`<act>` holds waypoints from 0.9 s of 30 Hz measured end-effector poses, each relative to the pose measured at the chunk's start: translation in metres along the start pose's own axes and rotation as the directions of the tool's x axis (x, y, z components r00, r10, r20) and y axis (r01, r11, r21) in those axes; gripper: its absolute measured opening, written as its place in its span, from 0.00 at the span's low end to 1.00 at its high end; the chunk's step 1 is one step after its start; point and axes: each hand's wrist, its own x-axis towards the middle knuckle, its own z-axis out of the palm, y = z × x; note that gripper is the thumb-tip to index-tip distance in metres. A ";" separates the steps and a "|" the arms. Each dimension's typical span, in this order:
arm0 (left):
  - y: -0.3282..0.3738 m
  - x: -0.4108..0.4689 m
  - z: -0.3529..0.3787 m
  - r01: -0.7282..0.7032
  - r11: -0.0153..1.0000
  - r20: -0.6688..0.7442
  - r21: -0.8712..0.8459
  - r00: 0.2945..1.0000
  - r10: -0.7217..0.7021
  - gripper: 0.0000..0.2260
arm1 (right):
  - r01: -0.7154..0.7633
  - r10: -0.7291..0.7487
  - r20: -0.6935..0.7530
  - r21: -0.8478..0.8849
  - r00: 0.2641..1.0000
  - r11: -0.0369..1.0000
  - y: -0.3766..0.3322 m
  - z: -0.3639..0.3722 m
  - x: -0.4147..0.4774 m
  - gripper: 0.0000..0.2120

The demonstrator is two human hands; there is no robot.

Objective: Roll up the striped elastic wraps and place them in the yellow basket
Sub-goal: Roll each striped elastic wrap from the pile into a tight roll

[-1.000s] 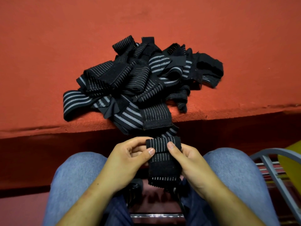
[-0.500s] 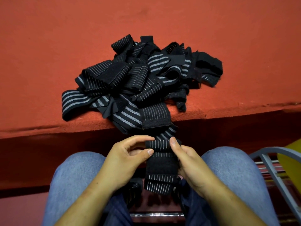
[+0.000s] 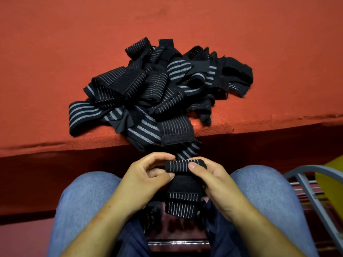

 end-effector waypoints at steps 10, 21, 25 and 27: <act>-0.001 0.002 -0.001 0.025 1.000 0.029 0.008 0.999 -0.025 0.18 | 0.080 -0.082 -0.021 -0.077 0.996 0.994 0.001 -0.002 0.001 0.11; -0.003 0.002 -0.003 0.001 0.999 0.009 0.046 1.000 -0.001 0.15 | 0.093 -0.092 0.014 -0.145 0.996 0.985 0.001 0.000 -0.001 0.10; -0.004 0.002 -0.004 -0.020 0.998 0.002 0.051 1.000 0.020 0.14 | 0.085 -0.084 0.019 -0.116 0.996 0.990 0.002 -0.001 0.000 0.11; -0.004 0.002 -0.004 -0.034 0.998 -0.005 0.056 0.999 0.034 0.14 | 0.081 -0.079 0.022 -0.096 0.997 0.992 0.003 -0.002 0.000 0.11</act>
